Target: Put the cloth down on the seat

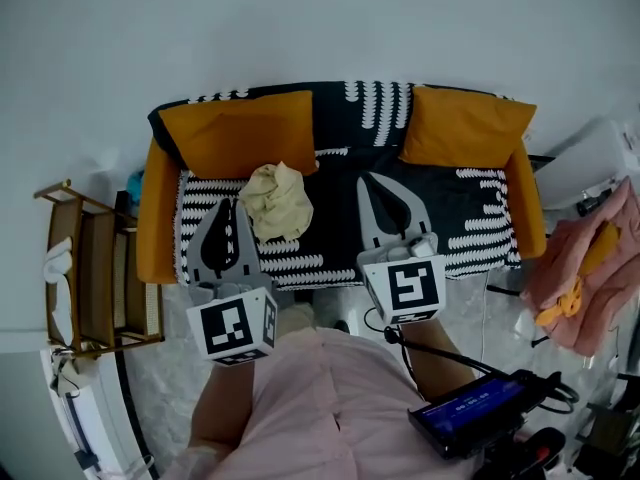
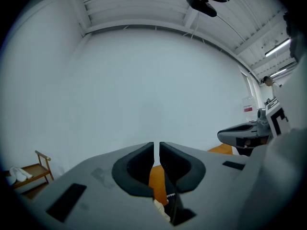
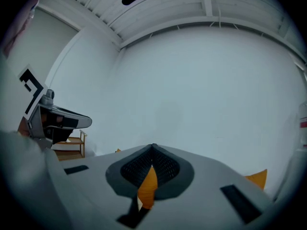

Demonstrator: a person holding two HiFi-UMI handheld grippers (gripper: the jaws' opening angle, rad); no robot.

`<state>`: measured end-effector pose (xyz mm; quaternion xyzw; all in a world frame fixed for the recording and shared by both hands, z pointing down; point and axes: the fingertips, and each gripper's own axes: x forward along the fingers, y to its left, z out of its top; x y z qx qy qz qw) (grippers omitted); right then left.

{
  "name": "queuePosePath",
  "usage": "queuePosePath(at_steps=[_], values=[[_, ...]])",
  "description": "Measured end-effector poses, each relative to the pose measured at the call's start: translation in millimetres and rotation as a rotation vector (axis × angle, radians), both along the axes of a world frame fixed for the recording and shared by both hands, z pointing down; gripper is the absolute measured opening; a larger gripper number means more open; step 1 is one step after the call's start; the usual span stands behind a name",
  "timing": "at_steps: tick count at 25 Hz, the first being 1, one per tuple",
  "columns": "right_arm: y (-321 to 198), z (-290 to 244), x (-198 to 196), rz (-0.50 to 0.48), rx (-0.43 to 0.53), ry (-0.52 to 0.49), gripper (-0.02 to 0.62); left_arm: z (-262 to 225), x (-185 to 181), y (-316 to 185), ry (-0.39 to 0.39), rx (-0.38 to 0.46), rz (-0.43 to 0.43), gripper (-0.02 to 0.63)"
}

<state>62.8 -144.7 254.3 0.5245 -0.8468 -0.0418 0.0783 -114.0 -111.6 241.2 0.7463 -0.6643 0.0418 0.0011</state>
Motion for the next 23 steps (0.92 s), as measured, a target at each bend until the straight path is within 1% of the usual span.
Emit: queuePosePath(at_steps=[3,7,11,19,23], values=[[1,0,5,-0.005,0.017,-0.013,0.000,0,8,0,-0.008,0.008,0.012,0.044],[3,-1,9,0.007,-0.006,-0.018,0.000,-1,15,0,-0.018,0.002,0.022,0.044],[5,-4,12,0.004,0.014,-0.025,0.000,-2,19,1,-0.028,0.007,0.027,0.044],[3,-4,7,0.001,0.014,-0.031,0.000,-1,18,-1,-0.039,0.007,0.026,0.044],[1,-5,5,-0.006,0.041,-0.035,0.000,0,15,-2,-0.039,0.009,0.025,0.044]])
